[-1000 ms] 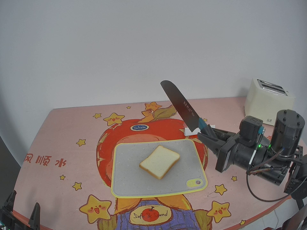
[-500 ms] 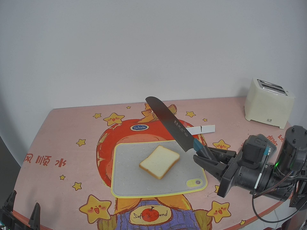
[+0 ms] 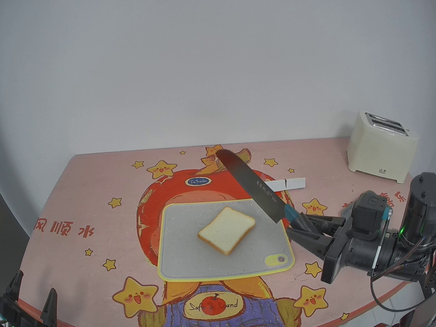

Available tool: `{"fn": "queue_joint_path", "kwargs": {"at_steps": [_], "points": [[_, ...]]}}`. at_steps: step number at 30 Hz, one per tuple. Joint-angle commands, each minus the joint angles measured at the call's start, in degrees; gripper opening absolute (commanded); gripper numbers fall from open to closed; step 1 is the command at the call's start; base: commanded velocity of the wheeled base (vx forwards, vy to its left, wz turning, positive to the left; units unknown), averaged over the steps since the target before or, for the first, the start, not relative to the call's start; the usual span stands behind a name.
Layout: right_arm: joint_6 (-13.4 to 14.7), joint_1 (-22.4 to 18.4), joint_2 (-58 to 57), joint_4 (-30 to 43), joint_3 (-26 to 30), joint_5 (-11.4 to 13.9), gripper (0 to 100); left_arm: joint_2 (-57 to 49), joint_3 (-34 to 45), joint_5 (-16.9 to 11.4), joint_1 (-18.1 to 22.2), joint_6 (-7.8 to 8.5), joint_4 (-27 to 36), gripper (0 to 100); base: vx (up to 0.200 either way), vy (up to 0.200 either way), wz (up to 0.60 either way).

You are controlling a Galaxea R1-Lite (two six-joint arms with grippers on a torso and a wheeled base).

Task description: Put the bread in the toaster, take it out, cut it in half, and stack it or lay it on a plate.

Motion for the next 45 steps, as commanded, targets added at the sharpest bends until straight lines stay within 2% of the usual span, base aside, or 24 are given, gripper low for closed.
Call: {"fn": "queue_joint_path", "kwargs": {"at_steps": [1, 5, 6, 7, 8, 17, 18, 24, 34, 37, 45], "points": [[-0.64, -0.4, -4.3, 7.91, -4.34, 1.42, 0, -0.25, 0.84, -0.01, 0.0, -0.02, 0.02, 100, 0.0, 0.0, 0.0], [-0.47, -1.45, -4.48, 8.7, -4.07, 5.99, 0, -0.25, 0.84, -0.01, 0.0, -0.02, 0.02, 100, 0.0, 0.0, 0.0], [-0.47, -1.54, -4.48, 8.7, -4.07, 6.16, 0, -0.25, 0.84, -0.01, 0.0, -0.02, 0.02, 100, 0.0, 0.0, 0.0], [-0.12, -2.51, -4.48, 8.79, -3.55, 8.54, 0, -0.25, 0.92, -0.01, 0.0, -0.02, 0.02, 100, 0.0, 0.0, 0.0], [0.41, -2.59, -4.48, 8.7, -3.02, 9.24, 0, -0.25, 0.84, -0.01, 0.0, -0.02, 0.02, 100, 0.0, 0.0, 0.0], [1.11, -2.68, -3.16, 9.32, -3.99, 9.5, 0, -0.25, 0.84, -0.01, 0.0, -0.02, 0.02, 100, 0.0, 0.0, 0.0], [1.29, -2.68, -2.98, 9.4, -4.34, 8.71, 0, -0.25, 0.84, -0.01, 0.0, -0.02, 0.02, 100, 0.0, 0.0, 0.0], [0.76, -3.47, -2.37, 9.4, -3.37, 8.71, 0, -0.25, 0.92, -0.01, 0.0, -0.02, 0.02, 100, 0.0, 0.0, 0.0], [0.59, -6.02, 1.94, 8.96, -5.66, 9.33, 0, -0.25, 0.84, -0.01, 0.0, -0.02, 0.02, 100, 0.0, 0.0, 0.0], [0.5, -7.25, 5.54, 8.88, -8.29, 9.33, 0, -0.25, 0.84, -0.01, 0.0, -0.02, 0.02, 100, 0.0, 0.0, 0.0], [0.24, -6.46, 8.88, 9.75, -11.1, 8.89, 0, -0.25, 0.84, -0.01, 0.0, -0.02, 0.02, 100, 0.0, 0.0, 0.0]]}}
